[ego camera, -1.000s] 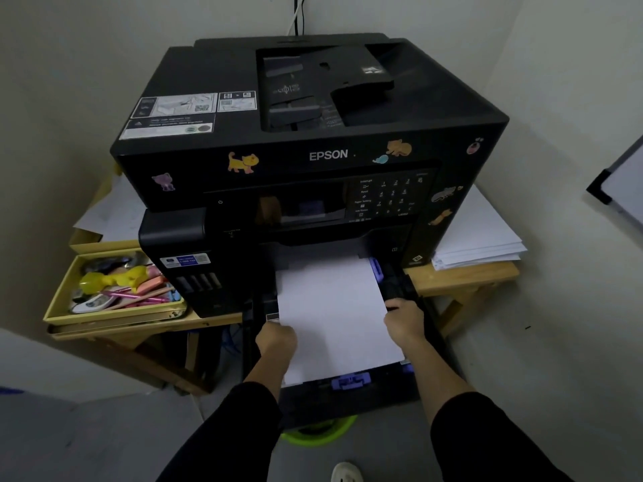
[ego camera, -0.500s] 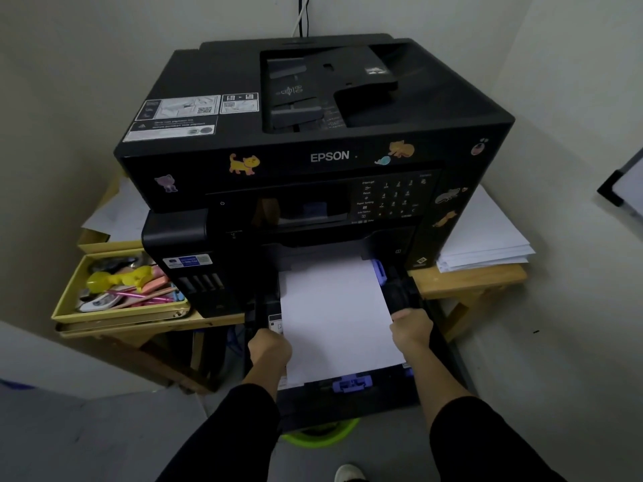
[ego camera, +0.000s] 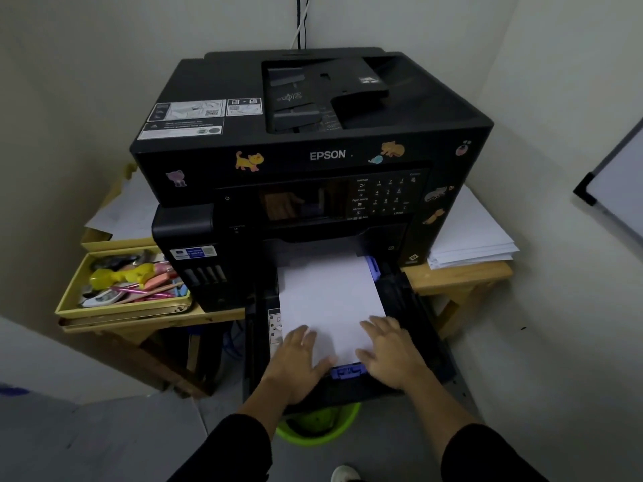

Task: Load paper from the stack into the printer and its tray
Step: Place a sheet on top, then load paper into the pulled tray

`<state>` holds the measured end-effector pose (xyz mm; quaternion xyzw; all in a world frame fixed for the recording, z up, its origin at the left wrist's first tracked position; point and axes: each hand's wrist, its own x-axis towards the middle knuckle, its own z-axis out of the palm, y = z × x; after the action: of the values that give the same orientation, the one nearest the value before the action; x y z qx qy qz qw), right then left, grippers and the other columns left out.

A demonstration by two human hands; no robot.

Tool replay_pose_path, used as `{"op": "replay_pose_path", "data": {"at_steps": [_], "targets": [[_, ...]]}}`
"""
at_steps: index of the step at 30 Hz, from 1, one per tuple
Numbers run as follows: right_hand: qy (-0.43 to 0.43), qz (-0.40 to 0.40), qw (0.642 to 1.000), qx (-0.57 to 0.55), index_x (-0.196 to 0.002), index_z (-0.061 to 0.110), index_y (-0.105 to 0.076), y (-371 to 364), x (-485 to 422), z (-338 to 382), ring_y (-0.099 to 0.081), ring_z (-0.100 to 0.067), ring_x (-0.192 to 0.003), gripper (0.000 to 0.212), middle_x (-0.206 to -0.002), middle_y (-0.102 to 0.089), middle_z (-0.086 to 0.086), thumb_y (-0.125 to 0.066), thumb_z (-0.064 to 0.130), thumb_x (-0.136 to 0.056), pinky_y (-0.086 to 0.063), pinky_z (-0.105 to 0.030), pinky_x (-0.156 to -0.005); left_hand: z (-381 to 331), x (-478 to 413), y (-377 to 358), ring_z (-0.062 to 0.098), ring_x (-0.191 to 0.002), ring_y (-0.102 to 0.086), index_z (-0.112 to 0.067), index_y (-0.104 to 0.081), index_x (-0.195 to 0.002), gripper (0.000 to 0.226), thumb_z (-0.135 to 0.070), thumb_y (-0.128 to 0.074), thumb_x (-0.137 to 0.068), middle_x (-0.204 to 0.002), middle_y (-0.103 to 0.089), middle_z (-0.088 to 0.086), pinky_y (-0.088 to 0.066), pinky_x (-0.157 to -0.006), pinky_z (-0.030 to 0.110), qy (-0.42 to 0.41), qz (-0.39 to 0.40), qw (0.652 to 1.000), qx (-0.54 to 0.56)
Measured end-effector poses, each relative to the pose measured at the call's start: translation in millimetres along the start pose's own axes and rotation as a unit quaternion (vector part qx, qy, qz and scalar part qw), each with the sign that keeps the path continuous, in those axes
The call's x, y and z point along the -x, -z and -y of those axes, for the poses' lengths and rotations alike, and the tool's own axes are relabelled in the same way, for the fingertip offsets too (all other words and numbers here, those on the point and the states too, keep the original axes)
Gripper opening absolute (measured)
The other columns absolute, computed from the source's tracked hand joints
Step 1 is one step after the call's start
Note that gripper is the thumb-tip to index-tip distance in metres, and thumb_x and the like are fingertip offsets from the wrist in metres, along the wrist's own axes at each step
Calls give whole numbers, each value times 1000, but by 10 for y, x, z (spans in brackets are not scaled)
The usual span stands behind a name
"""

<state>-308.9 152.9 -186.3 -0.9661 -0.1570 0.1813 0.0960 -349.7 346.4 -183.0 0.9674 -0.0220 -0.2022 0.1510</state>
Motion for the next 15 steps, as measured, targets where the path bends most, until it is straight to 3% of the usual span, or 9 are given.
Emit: {"op": "replay_pose_path", "data": {"at_steps": [2, 4, 5, 7, 9, 11, 13, 15], "targets": [[18, 34, 999, -21, -151, 21, -24, -86, 109, -1, -10, -20, -148, 81, -161, -13, 1, -42, 65, -86, -17, -40, -120, 0, 155, -59, 17, -150, -1, -15, -11, -154, 114, -88, -12, -66, -162, -3, 2, -5, -122, 30, -36, 44, 998, 18], [32, 60, 997, -36, -152, 24, -20, -133, 203, -32, -4, -16, -149, 113, -162, -7, 5, -26, 91, -62, -11, -40, -122, 32, 247, -102, 16, -150, 6, -14, -3, -154, 136, -95, -6, -45, -162, 3, 1, 0, -121, 30, -49, 88, 995, 14], [44, 73, 996, -25, -152, 26, -17, -150, 242, -50, -2, -14, -149, 125, -162, -5, 7, -18, 96, -49, -8, -40, -122, 48, 275, -113, 16, -150, 9, -13, 1, -154, 137, -95, -15, -46, -162, 7, 1, 2, -121, 30, -55, 108, 993, -6], [72, 97, 993, 15, -153, 28, -10, -165, 297, -64, 2, -12, -149, 133, -162, 0, 9, -23, 96, -40, -2, -39, -121, 71, 297, -138, 18, -149, 12, -11, 7, -153, 119, -80, -44, -71, -161, 12, 4, 4, -120, 29, -76, 118, 987, -77], [86, 109, 989, 40, -153, 27, -3, -183, 307, -59, 6, -12, -149, 129, -162, 4, 8, -47, 90, -50, 2, -38, -121, 52, 306, -135, 19, -149, 11, -9, 10, -152, 98, -44, -55, -88, -161, 13, 7, 3, -121, 28, -94, 103, 985, -105], [88, 105, 989, 56, -154, 23, 0, -181, 282, -45, 6, -12, -150, 111, -162, 5, 6, -67, 61, -72, 2, -37, -122, 27, 299, -126, 19, -150, 10, -7, 11, -152, 92, -31, -54, -91, -161, 12, 8, 2, -121, 28, -98, 108, 983, -108], [89, 105, 988, 70, -154, 20, 1, -156, 260, -27, 5, -12, -150, 101, -162, 5, 4, -67, 40, -81, 0, -35, -123, 16, 276, -120, 20, -150, 7, -6, 10, -152, 90, -28, -54, -92, -161, 11, 9, -1, -121, 28, -98, 125, 981, -111], [92, 117, 985, 89, -154, 18, 1, -139, 256, -8, 3, -12, -150, 97, -163, 4, 3, -64, 35, -84, -2, -35, -123, 19, 250, -118, 20, -150, 3, -6, 7, -152, 89, -26, -54, -92, -161, 10, 9, -7, -122, 29, -95, 142, 980, -107]]}}
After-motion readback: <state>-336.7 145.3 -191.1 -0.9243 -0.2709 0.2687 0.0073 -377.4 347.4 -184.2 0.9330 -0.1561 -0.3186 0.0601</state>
